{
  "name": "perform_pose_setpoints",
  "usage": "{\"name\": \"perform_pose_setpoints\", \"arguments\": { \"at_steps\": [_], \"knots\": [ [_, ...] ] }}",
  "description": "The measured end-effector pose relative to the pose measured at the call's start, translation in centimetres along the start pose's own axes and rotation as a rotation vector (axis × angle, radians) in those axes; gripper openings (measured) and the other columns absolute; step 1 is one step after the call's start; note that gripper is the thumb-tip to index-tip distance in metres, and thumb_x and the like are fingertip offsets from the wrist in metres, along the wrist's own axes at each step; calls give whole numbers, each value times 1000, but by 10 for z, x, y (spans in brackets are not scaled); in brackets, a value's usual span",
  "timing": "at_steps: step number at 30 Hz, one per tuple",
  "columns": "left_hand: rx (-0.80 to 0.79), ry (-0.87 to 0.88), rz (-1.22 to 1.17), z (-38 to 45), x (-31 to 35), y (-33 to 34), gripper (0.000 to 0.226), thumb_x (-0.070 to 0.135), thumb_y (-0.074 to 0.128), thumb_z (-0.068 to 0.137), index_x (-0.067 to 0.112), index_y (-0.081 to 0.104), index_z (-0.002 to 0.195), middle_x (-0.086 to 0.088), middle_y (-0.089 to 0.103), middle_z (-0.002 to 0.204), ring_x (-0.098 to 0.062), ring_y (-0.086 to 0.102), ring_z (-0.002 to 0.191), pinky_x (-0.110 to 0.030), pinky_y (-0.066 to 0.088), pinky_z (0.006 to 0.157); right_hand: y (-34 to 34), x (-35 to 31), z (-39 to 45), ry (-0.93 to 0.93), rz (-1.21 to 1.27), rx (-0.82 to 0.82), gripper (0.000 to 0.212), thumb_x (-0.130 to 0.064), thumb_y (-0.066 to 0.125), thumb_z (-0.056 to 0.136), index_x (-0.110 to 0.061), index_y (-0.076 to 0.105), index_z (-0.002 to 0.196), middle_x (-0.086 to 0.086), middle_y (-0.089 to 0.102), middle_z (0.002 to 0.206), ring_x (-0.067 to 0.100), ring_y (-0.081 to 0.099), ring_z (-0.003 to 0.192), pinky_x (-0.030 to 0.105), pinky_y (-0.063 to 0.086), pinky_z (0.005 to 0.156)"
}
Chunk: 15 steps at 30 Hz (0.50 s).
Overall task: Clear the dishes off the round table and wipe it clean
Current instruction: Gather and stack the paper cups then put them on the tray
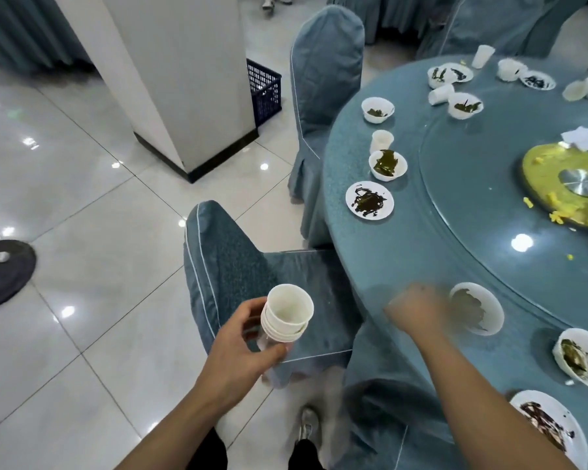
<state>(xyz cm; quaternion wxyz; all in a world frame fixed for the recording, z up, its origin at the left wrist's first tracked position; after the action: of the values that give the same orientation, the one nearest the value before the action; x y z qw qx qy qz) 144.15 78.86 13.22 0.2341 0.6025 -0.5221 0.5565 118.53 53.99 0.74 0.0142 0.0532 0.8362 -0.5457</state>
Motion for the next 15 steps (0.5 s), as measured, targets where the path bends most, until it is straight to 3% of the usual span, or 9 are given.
{"name": "perform_pose_setpoints", "arguments": {
  "at_steps": [3, 6, 10, 15],
  "knots": [
    [-19, 13, -13, 9, 0, -29, 64, 15, 90, 72, 39, 59, 123, 24, 68, 118, -2, 63, 113, -24, 49, 97, -9, -30, -28, 13, 188, 56, 69, -45, 77, 71, -16, 50, 128, 10, 53, 129, 34, 52, 123, 45, 39, 102],
    [-32, 24, -43, 23, 1, -61, 65, 15, 92, 70, 38, 59, 122, 26, 69, 115, 0, 64, 110, -22, 51, 95, -31, -81, -66, -56, 552, 145, 62, -37, 81, 64, -24, 50, 116, -1, 60, 109, 29, 60, 110, 43, 46, 94],
    [-55, 70, -56, 42, 3, -109, 66, 14, 92, 70, 38, 59, 121, 26, 69, 112, -1, 65, 106, -22, 53, 91, -78, -176, -131, -290, 1030, 124, 60, -15, 86, 73, -24, 56, 125, -11, 64, 114, 7, 62, 104, 10, 44, 81],
    [-85, 125, -43, 57, -2, -172, 64, 19, 92, 70, 37, 59, 122, 23, 69, 115, -3, 65, 105, -19, 54, 86, -120, -272, -214, -542, 1315, -28, 54, -12, 84, 78, -25, 62, 125, -9, 72, 115, 7, 67, 105, 22, 54, 84]
  ]
}}
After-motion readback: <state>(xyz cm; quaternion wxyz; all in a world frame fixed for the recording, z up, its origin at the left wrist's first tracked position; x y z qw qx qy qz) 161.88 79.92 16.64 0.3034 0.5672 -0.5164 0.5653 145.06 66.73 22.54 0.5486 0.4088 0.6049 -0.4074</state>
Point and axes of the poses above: each hand's wrist, its own z-axis towards the middle knuckle, its own y-axis out of the palm, x = y × z, the point moved 2 cm from there along z, towards the middle knuckle
